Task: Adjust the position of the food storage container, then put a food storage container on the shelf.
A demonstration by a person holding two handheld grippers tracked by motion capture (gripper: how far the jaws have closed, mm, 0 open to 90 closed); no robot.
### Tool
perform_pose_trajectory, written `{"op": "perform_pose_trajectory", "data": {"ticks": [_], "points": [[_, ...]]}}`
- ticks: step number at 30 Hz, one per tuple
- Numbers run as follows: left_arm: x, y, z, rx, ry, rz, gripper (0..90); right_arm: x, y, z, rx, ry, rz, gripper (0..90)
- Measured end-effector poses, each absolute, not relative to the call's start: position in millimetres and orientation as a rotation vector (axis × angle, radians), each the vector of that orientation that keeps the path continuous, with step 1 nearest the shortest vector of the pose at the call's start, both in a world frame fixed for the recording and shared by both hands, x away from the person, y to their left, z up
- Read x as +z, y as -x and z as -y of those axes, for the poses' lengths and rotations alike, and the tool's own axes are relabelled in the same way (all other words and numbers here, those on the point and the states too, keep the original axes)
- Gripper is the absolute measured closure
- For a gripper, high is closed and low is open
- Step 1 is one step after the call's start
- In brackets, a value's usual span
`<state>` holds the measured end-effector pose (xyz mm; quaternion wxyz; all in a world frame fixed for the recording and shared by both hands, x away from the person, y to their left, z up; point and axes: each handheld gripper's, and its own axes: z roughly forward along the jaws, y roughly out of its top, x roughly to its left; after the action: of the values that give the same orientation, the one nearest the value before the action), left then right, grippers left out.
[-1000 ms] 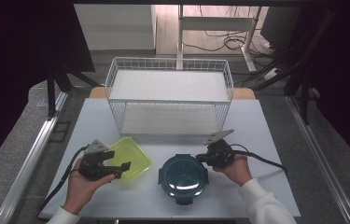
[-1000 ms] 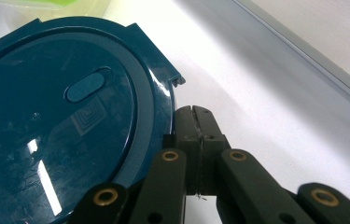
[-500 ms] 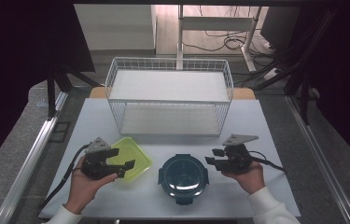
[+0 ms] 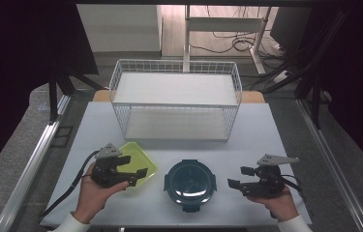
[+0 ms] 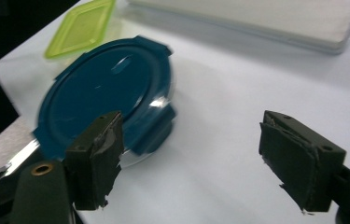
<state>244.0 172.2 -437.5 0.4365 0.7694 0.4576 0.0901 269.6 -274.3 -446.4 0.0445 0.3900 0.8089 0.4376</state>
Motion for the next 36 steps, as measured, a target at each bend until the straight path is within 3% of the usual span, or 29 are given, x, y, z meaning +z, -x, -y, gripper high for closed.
{"op": "perform_pose_trajectory", "data": {"ticks": [2, 17, 36], "points": [[-437.2, -243.0, -171.8, 0.217, -1.907, -1.138, 20.7, -445.6, -266.3, 271.6, 1.325, -1.201, -2.492, 14.0], [-435.8, -231.3, -158.4, 0.161, -1.897, -1.131, 19.1, -439.9, -255.1, 259.9, 1.385, -1.198, -2.477, 13.6], [-459.7, -233.9, -125.5, -0.11, -1.82, -1.23, 15.2, -449.0, -255.7, 220.8, 1.366, -1.325, -2.557, 10.3]]}}
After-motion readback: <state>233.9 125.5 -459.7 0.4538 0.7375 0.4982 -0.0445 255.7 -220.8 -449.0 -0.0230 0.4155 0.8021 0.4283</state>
